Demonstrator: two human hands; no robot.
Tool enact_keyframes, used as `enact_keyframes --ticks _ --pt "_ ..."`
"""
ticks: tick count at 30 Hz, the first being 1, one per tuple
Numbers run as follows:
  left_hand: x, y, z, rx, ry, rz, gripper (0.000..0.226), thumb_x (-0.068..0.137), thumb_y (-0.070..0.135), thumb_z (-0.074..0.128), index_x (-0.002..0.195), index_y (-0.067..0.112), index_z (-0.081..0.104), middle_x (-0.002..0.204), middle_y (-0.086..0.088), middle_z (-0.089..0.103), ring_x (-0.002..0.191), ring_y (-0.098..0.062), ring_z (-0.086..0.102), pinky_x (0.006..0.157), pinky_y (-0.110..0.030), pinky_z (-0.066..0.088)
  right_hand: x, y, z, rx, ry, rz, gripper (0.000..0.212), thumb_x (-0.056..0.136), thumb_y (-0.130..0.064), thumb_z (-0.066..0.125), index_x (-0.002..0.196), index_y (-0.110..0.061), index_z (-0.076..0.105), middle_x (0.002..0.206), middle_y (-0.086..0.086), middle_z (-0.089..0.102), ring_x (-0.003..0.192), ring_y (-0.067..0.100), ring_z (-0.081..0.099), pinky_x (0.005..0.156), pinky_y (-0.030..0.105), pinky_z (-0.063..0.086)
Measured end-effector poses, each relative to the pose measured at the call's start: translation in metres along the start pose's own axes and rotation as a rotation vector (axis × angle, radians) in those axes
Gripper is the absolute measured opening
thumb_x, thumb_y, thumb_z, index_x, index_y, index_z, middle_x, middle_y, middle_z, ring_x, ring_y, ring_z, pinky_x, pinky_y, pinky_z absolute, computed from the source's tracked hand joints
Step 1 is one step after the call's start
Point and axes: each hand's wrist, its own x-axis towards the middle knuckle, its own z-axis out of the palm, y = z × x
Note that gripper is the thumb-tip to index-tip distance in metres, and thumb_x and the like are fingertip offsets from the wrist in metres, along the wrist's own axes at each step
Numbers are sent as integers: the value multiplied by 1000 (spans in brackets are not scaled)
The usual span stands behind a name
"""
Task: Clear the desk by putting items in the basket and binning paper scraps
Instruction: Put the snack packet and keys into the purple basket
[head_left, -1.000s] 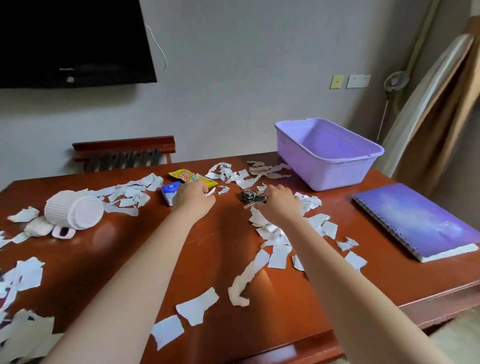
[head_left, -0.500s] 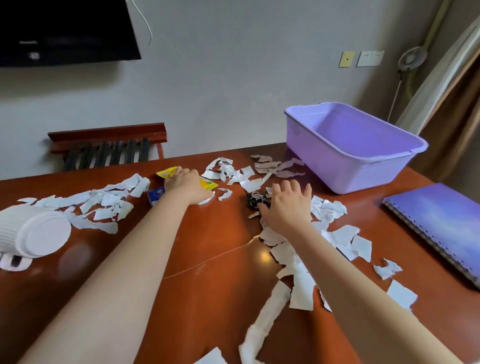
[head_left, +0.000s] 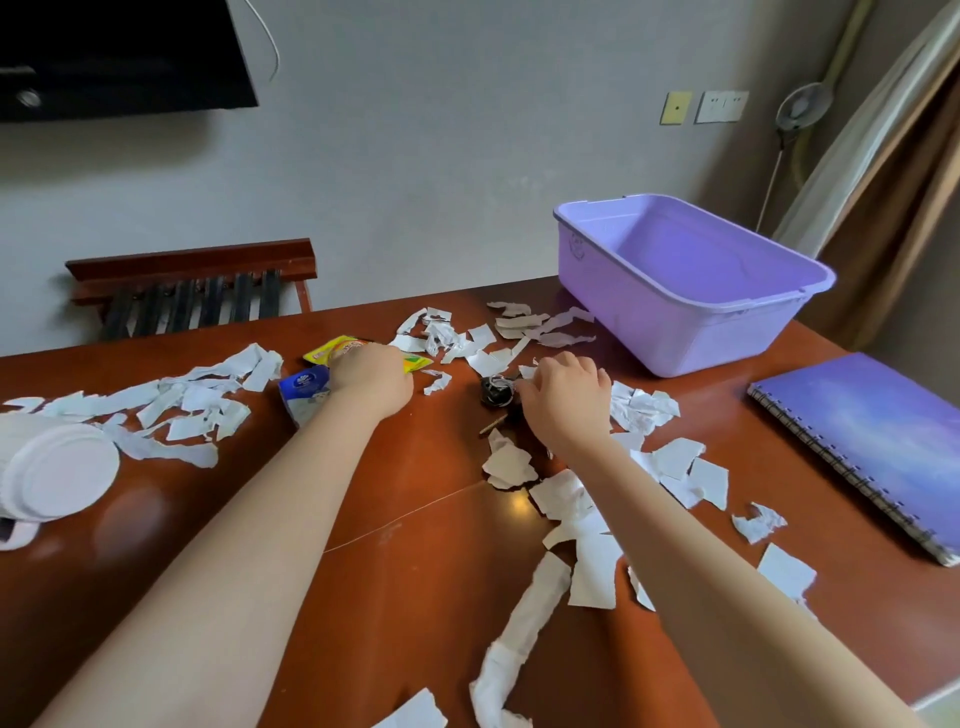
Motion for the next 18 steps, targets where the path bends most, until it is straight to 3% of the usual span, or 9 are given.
enact_keyframes --ticks 4,7,11,14,18 --pt "-13 -3 -6 -93 46 2 31 97 29 41 117 13 59 103 -8 65 90 -24 62 72 -32 54 0 -13 -14 329 1 62 27 98 -34 46 103 -10 57 101 2 60 94 21 56 83 34 49" --pt "-26 -4 -18 -98 102 12 27 99 24 40 116 14 57 104 -9 65 91 -25 62 77 -34 54 -4 -24 -21 558 -83 83 21 101 -30 44 102 -10 50 86 0 58 71 14 54 56 21 41" --pt "-36 -10 -41 -133 186 23 20 98 12 41 111 11 56 101 -11 63 83 -25 59 68 -32 50 -7 -34 -35 791 -76 152 17 101 -26 41 103 -10 48 95 3 60 83 16 57 67 22 47" --pt "-41 -15 -65 -158 216 35 22 93 2 42 110 6 56 104 -16 63 88 -31 58 65 -34 43 -7 -39 -51 895 -69 197 13 101 -22 41 97 -11 46 85 0 58 75 14 55 61 21 42" --pt "-52 -15 -100 -210 275 3 21 91 -3 38 102 0 56 100 -21 62 75 -28 47 61 -34 37 -5 -41 -71 1055 -87 223 21 101 -20 40 80 -16 45 99 13 70 85 25 64 70 35 50"
